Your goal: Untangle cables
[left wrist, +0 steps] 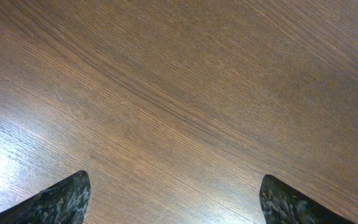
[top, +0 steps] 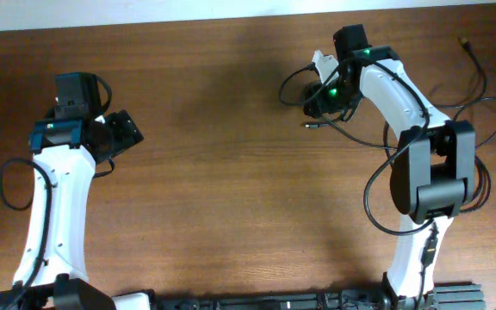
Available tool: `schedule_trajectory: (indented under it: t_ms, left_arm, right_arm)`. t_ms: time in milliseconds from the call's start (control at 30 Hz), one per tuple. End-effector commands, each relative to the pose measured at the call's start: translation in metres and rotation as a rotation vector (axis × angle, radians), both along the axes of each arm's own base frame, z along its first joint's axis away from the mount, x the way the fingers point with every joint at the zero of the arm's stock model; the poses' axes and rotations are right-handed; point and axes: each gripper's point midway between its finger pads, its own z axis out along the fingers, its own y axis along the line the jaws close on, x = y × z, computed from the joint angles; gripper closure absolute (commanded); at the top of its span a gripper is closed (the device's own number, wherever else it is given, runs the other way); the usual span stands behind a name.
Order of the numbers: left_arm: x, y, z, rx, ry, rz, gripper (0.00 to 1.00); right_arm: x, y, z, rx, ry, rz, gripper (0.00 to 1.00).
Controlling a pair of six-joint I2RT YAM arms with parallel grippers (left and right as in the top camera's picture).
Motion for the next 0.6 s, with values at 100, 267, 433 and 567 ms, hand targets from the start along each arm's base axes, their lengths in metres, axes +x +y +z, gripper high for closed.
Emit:
schedule_trajectory:
  t_ms: [100,267,433,567]
  left_arm:
    - [-0.001,0.0,-0.003,-0.009,0.012,0.004,0.12]
    - [-0.002,0.0,-0.003,-0.009,0.014,0.004,0.12]
    - [-0.002,0.0,-0.003,-0.01,0.016,0.004,0.12]
    - [-0.002,0.0,-0.003,-0.01,0.016,0.004,0.13]
  right_arm:
    - [0.003,0.001,-0.029,-0.018,0.03,0.012,0.42]
    - [0.001,-0.003,-0.04,-0.038,0.051,0.006,0.57]
    - [-0.001,-0.007,-0.036,-0.037,0.069,-0.023,0.96]
    - [0.007,-0.033,-0.012,-0.063,0.065,-0.136,0.96]
